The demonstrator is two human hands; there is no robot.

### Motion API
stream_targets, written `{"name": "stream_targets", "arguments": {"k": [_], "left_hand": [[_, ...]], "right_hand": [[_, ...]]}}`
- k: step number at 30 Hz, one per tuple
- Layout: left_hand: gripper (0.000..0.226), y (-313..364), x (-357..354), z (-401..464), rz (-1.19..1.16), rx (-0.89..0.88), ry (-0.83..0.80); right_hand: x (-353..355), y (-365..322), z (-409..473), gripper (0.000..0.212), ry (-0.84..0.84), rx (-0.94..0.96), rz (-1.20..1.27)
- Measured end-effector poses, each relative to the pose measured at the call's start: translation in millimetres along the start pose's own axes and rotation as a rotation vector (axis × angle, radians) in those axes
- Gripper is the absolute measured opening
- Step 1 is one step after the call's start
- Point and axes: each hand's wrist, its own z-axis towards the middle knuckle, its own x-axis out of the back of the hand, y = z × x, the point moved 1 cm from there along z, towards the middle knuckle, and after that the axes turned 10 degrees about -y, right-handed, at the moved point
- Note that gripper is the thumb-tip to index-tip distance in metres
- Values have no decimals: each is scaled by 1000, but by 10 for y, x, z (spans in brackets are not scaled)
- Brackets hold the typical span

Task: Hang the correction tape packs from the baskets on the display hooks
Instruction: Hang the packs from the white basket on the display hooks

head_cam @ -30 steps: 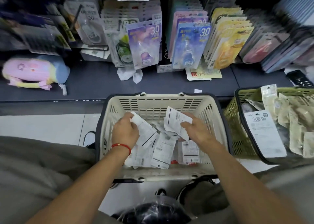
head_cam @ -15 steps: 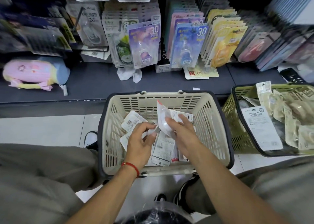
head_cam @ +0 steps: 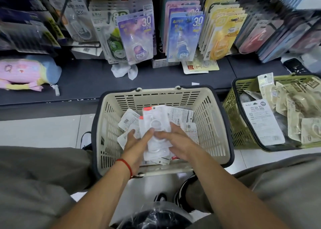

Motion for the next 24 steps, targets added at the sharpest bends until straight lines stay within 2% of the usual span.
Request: {"name": "stream_targets", "arguments": {"k": [2,4,6,7,9,11,13,15,17,21,24], "left_hand": [[45,-62,42,61,-110,62,-71],[32,-118,104,92,-102,55,-23],[27,-163,175,138,-90,34,45],[28,-180,204,162,-88,32,64],[33,-204,245,202,-99,45,88],[34,-226,261,241,-80,55,110],[32,-235,262,277,-58,58,123],[32,-254,269,303,-43,55,142],[33,-266,263,310,-31,57,145],[39,-195,215,330,-11,24,98],[39,-121,174,360,-29,0,78]], "right_hand": [[36,-70,79,34,-30,-40,-128],[312,-181,183,33,184,-79,-324],[755,-212,251,33,438,-195,-773],[942,-165,276,37,487,-280,-953],[1146,22,352,54,461,-442,-1094],[1155,300,438,81,373,-533,-1156],[1125,493,496,110,334,-527,-1241],[1133,550,532,120,379,-499,-1262],[1145,515,525,108,406,-496,-1213],[1192,297,290,52,613,-412,-935],[1181,35,15,26,759,-354,-963]]}}
